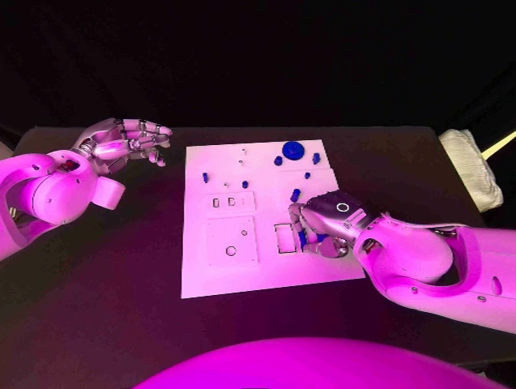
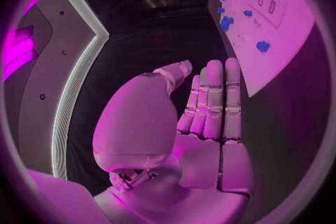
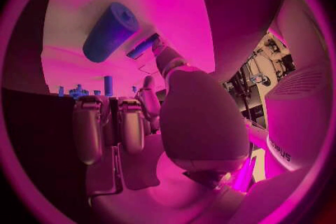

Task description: Assemble the parts on the task board

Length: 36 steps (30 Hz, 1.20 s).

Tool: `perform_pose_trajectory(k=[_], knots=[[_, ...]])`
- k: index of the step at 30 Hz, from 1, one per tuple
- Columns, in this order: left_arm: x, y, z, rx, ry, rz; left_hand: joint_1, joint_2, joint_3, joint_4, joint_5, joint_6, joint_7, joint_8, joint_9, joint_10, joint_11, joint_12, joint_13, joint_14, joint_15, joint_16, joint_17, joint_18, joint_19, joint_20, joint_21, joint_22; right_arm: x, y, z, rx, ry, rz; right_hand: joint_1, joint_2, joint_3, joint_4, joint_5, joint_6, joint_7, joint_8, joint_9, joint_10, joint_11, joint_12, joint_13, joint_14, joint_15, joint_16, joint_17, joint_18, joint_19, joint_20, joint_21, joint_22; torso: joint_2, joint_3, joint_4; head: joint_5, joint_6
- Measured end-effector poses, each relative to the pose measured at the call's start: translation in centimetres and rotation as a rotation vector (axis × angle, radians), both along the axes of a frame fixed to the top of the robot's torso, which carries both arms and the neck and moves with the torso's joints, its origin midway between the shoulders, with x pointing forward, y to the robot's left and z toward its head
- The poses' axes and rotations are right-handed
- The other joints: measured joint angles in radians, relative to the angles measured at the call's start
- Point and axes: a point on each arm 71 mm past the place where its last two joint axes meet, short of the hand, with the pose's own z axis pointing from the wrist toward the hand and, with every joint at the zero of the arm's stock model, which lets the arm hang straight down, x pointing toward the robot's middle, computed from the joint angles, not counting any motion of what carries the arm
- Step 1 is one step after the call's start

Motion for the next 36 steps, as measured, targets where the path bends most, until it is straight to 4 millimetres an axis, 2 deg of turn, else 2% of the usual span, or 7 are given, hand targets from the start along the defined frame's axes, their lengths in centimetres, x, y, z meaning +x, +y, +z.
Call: perform_pose_trajectory(k=[17,36], knots=[[-0.01,0.03,-0.02,0.000,0.000,0.001,0.000,0.000,0.000,0.000,0.000,0.000,0.000,0.000,0.000,0.000,0.000,0.000,0.000,0.000,0.000,0.000,0.000,0.000,0.000,0.000,0.000,0.000,-0.20,0.45,-0.03,-0.010,-0.013,0.025,0.045,0.021,-0.015,0.004,-0.004,0.003,-0.003,0.000,-0.002,0.000,0.000,0.000,0.001,0.000,0.000,0.000,0.000,0.000,0.000,0.000,0.004,0.000,0.000,0.0000,0.0001,0.000,0.000],[-0.02,0.06,-0.04,0.001,0.000,0.001,0.000,0.000,0.000,0.000,0.000,0.000,0.000,0.000,-0.001,-0.004,-0.004,0.000,-0.001,-0.004,0.004,0.000,-0.001,0.000,0.000,0.000,0.000,0.000,-0.70,0.75,0.12,-0.021,-0.037,0.054,0.055,0.010,0.047,0.027,0.010,0.007,0.000,-0.014,-0.012,0.003,0.004,0.000,0.001,0.000,0.000,0.000,0.000,0.000,0.000,0.000,0.004,0.000,0.000,0.0006,-0.0001,-0.003,-0.002]])
